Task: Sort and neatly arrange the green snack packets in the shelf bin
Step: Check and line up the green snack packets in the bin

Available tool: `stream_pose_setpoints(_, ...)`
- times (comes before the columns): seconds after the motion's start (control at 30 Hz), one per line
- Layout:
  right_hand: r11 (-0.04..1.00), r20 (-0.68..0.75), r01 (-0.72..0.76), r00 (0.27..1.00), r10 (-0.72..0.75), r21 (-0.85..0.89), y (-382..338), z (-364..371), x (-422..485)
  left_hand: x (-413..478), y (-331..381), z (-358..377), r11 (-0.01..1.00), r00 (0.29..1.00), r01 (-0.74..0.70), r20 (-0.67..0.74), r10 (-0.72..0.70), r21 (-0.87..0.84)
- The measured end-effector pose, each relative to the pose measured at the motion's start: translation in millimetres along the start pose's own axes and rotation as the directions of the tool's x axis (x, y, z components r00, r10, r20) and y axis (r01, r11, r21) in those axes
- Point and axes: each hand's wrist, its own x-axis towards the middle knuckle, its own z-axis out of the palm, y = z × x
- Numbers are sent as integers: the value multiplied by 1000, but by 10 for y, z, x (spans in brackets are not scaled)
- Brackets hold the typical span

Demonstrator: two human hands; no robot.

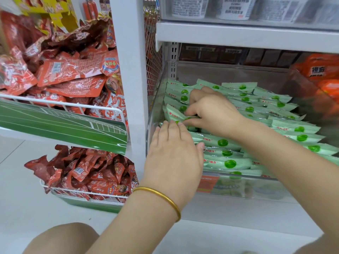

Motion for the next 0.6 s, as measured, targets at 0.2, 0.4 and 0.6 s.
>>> stream_pose_setpoints(0.2,998,42,22,999,-20,-50,-143,53,103,25,15,30,1000,998,13,-54,-13,0)
stream_pose_setpoints(0.4,999,83,16,996,-12,-49,-75,-16,14,46,2,50,1000,998,18,-61,-19,-10)
stream_pose_setpoints(0.6,999,90,-32,995,33,-11,-77,-6,38,124,-6,1,1000,1000,10,11,-10,17)
